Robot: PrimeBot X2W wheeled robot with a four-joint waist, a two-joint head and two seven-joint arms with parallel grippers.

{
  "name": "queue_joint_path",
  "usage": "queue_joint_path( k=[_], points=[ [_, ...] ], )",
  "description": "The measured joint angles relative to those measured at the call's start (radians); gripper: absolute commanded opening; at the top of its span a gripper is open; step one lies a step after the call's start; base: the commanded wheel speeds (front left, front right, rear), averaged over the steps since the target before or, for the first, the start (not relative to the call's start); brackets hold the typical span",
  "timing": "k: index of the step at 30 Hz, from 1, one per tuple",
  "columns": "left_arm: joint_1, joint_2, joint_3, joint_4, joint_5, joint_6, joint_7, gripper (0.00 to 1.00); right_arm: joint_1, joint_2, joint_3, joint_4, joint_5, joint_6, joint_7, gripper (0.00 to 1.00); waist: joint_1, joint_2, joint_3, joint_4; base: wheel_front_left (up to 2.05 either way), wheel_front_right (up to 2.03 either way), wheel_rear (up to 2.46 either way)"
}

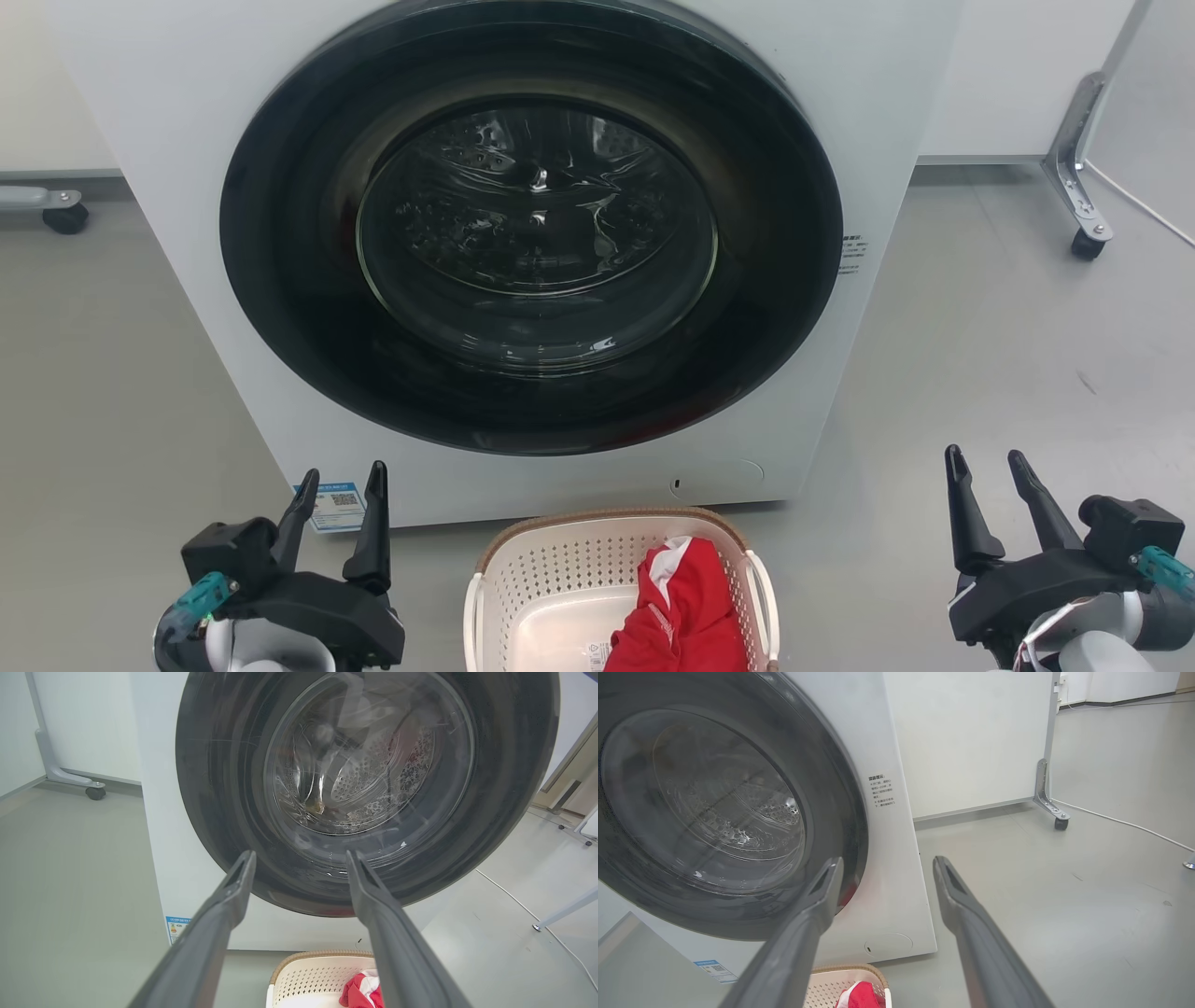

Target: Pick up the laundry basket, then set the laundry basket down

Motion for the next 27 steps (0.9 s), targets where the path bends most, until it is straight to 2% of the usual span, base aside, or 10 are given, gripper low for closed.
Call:
queue_joint_path(
  k=[12, 27],
  points=[
    [-0.024, 0.008, -0.016, 0.032, 0.127, 0.025, -0.035, 1.00, -0.012, -0.015, 0.030, 0.006, -0.147, -0.017, -0.036, 1.00, 0.0000, 0.0000, -0.002, -0.001, 0.00, 0.00, 0.00],
    [-0.023, 0.003, -0.002, 0.054, 0.125, 0.026, -0.035, 1.00, -0.019, -0.015, 0.014, 0.010, -0.154, -0.017, -0.036, 1.00, 0.0000, -0.0001, -0.001, -0.001, 0.00, 0.00, 0.00]
  ],
)
